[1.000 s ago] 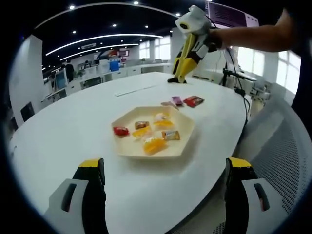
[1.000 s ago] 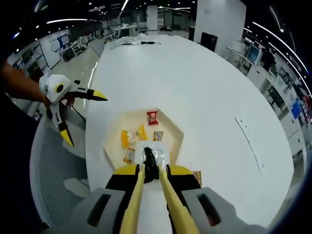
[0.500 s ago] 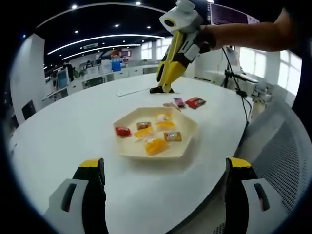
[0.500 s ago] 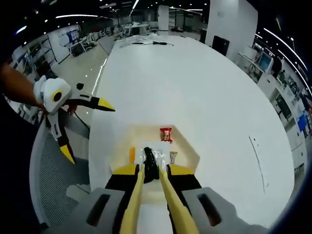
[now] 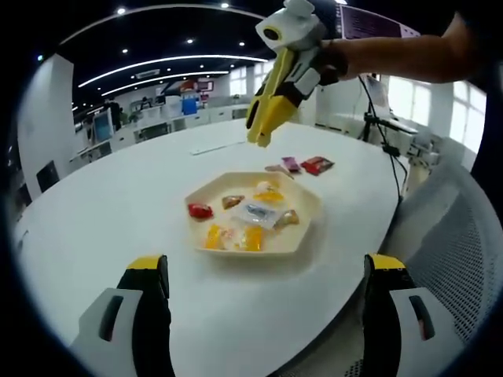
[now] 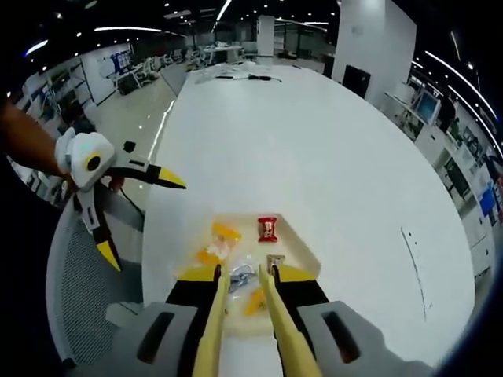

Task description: Place the target food into the container with the food tongs after gripping and lifting it, then release it inside without dropping or visibly crushing the food.

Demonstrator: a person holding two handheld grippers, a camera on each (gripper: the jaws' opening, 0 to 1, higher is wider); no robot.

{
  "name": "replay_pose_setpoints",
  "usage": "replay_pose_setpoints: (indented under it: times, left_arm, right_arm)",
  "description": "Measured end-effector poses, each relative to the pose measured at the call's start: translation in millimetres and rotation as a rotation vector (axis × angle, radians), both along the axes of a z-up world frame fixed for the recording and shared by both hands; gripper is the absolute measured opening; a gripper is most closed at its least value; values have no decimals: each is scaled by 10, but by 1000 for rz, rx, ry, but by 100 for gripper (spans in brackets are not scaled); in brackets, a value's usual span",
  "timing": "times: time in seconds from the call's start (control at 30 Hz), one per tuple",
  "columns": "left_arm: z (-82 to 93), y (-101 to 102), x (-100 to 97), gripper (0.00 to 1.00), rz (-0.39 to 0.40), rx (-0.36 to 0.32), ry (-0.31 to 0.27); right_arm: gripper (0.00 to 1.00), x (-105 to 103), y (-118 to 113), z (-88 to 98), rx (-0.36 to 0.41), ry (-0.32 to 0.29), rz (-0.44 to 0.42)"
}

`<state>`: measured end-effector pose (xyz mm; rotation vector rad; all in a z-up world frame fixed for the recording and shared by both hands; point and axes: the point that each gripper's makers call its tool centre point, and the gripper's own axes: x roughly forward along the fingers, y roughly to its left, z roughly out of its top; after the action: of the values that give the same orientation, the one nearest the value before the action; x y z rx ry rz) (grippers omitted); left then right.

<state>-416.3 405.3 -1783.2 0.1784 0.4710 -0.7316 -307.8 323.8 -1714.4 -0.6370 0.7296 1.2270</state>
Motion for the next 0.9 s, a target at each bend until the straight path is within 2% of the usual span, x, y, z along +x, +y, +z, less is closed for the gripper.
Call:
replay_pose_setpoints:
  times: [0.33,0.63,0.8,0.9]
  left_arm:
    - [-8,-30,-27,100,-10,0,13]
    - [8,-49,-30,100,-21,0,5]
    - [38,-13,-2,100,-5,-8,-13]
    - [19,-18,-11,100,-8,-3,-3]
  right_arm:
    - [26,28,-119,174,46,-14,-51]
    - [27,84,-415,314,50,-53,-74]
    - [27,114,-604,321,56,-52,-83]
    - [27,107,-700,304,54,-64,-73]
